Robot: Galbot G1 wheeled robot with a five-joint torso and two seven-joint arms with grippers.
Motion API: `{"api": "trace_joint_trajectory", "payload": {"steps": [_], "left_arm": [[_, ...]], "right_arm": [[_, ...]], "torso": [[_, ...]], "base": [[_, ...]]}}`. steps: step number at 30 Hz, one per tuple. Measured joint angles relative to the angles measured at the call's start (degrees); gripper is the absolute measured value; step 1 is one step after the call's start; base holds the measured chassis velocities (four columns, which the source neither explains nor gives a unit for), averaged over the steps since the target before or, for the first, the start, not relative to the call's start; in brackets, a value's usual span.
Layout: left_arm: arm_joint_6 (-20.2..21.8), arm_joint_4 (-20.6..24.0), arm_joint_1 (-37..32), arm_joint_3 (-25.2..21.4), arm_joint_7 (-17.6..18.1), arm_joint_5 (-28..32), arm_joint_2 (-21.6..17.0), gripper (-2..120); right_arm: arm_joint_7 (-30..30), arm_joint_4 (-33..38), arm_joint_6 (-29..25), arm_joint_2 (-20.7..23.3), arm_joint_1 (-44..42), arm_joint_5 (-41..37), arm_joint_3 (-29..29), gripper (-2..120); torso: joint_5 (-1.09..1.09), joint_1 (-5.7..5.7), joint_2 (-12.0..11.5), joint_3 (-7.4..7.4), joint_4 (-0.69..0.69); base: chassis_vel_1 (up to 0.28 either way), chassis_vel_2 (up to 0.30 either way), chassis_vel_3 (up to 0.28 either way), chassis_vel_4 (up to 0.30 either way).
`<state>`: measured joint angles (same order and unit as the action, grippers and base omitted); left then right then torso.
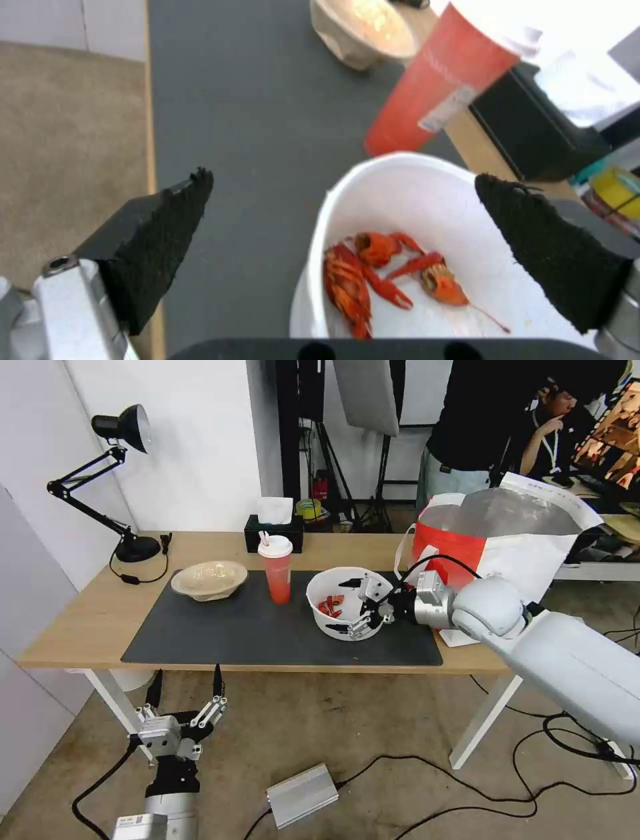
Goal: Pick up the trash from the table and place it into the takeout bag.
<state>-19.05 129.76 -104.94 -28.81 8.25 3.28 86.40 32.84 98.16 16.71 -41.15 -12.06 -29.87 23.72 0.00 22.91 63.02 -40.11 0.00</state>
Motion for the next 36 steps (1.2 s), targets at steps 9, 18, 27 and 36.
{"api": "trace_joint_trajectory", "payload": {"steps": [9,18,27,36], "left_arm": [[-0.22,-0.03,-0.34,-0.23,0.19,-0.09,0.06,100],[-0.34,-0.20,-0.42,-0.30,0.26,0.00,0.24,100],[-0.63,-0.44,-0.44,-0.27,0.30,0.02,0.52,100],[-0.76,-0.66,-0.41,-0.12,0.33,-0.02,0.63,100]], "right_arm": [[0.16,-3.16,0.93,-1.33,0.45,0.72,1.30,100],[1.02,-5.84,0.93,-2.43,-0.27,2.30,1.64,100],[1.40,-7.63,0.99,-3.37,0.06,3.39,2.56,100],[1.45,-8.83,1.00,-4.01,0.19,4.10,3.14,100]], "torso": [[0.00,0.00,0.01,0.00,0.00],[0.01,0.00,0.01,0.00,0.00],[0.00,0.00,0.01,0.00,0.00],[0.00,0.00,0.01,0.00,0.00]], "base": [[0.000,0.000,0.000,0.000],[0.000,0.000,0.000,0.000],[0.000,0.000,0.000,0.000],[0.000,0.000,0.000,0.000]]}}
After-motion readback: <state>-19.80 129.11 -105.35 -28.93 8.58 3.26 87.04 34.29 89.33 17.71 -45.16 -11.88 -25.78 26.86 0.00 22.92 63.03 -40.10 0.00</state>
